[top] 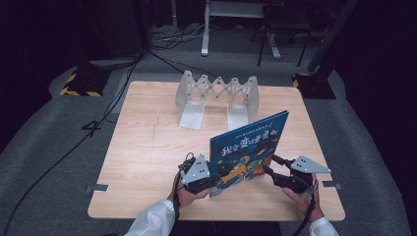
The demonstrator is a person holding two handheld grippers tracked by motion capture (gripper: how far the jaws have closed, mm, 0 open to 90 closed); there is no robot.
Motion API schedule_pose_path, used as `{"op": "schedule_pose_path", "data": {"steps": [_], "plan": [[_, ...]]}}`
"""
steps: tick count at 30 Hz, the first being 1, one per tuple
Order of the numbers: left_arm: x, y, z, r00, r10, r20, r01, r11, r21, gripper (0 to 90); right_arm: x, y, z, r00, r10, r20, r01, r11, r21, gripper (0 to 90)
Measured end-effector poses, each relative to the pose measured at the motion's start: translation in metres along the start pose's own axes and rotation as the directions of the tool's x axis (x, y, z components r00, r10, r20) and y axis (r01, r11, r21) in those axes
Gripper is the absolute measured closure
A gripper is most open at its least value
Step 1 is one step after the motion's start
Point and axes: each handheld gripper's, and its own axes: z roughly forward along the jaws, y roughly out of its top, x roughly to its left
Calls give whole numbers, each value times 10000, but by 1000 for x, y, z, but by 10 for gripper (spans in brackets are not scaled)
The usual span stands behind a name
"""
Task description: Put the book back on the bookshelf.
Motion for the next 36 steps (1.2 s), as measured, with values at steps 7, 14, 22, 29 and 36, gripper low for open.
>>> {"op": "schedule_pose_path", "data": {"steps": [7,14,22,29,36], "plan": [[0,5,6,9993,350,-152,-349,9993,124,827,-4,-4,0,9996,259,100,-259,9996,67,410],[9,8,3,9989,241,-402,-235,9996,161,828,-12,10,10,9997,259,-30,-259,9994,-208,418],[21,6,-8,9984,-78,-554,85,9999,128,828,-23,21,44,9958,699,-590,-669,9965,505,369],[27,-1,-12,9982,-53,-600,68,9996,257,826,-11,28,54,9980,-373,-516,397,9981,461,446],[33,-4,-11,9976,-258,-646,266,9996,104,810,-11,25,53,9992,-197,-351,220,9976,653,401]]}}
